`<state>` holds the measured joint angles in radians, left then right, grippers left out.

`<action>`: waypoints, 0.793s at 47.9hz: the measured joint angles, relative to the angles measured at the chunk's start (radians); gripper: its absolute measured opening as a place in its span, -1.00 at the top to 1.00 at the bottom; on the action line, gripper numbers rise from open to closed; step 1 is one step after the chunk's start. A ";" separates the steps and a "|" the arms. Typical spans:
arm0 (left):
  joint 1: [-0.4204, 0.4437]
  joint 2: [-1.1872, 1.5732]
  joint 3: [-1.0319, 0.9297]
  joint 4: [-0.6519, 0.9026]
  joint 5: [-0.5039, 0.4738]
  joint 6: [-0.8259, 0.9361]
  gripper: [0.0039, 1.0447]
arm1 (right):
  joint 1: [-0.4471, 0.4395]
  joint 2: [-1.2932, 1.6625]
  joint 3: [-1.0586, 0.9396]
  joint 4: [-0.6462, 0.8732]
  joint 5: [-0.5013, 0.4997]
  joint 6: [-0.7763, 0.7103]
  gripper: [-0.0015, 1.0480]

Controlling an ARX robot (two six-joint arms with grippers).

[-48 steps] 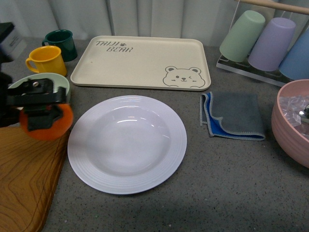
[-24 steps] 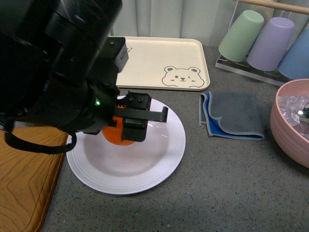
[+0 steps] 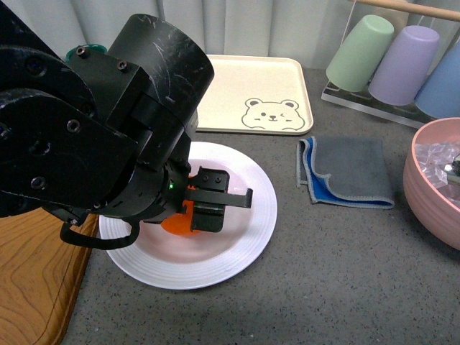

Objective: Place orange and plate with both arms

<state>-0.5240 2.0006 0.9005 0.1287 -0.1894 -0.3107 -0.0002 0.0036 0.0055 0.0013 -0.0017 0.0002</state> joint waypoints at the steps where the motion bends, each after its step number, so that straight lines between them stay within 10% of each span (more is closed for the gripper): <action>1: 0.000 0.000 0.000 0.000 0.000 0.001 -0.15 | 0.000 0.000 0.000 0.000 0.000 0.000 -0.82; 13: 0.016 -0.029 -0.018 0.018 0.016 -0.007 -0.89 | 0.000 0.000 0.000 0.000 0.000 0.000 -0.82; 22: 0.066 -0.175 -0.084 0.079 -0.001 -0.035 -0.87 | 0.000 0.000 0.000 0.000 0.000 0.000 -0.82; 26: 0.082 -0.148 -0.215 0.508 -0.179 0.084 -0.61 | 0.000 0.000 0.000 0.000 0.000 0.000 -0.82; 31: 0.148 -0.174 -0.474 1.104 -0.173 0.237 -0.16 | 0.000 0.000 0.000 0.000 0.001 0.000 -0.82; 38: 0.212 -0.332 -0.579 1.231 -0.116 0.279 0.25 | 0.000 0.000 0.000 0.000 0.000 0.000 -0.82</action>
<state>-0.3115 1.6684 0.3210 1.3594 -0.3058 -0.0315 -0.0002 0.0036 0.0055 0.0013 -0.0021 0.0002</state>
